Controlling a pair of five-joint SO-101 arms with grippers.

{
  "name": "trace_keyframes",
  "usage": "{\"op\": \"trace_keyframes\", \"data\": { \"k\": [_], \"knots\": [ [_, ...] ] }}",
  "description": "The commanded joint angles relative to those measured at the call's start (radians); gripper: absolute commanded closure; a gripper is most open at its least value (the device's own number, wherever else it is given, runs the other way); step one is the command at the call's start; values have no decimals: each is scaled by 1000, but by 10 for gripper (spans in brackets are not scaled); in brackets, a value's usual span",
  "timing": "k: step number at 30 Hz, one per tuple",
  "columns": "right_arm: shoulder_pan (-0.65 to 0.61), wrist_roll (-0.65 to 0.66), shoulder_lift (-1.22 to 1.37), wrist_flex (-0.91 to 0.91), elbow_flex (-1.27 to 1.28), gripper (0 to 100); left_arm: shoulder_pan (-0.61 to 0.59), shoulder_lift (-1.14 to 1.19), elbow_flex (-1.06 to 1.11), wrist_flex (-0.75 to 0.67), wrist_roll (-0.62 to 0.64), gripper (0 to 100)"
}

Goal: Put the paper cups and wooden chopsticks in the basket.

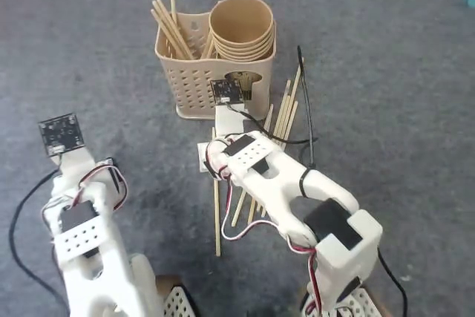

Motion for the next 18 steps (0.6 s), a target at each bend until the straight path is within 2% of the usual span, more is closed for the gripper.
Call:
{"op": "trace_keyframes", "data": {
  "k": [1, 2, 10, 14, 18],
  "knots": [
    [-5, -8, -1, 15, -48, 971, -6, -21, -19, -29, 0, 834],
    [-5, -8, -2, 22, -48, 996, -6, -21, -19, -29, 0, 834],
    [-36, -3, -142, 246, -63, 990, -6, -21, -18, -31, 0, 834],
    [-93, 94, -326, 328, -9, 990, -6, -21, 1, -71, 0, 834],
    [-117, 167, -530, 329, 103, 990, -6, -21, 2, -72, 0, 834]
  ]
}}
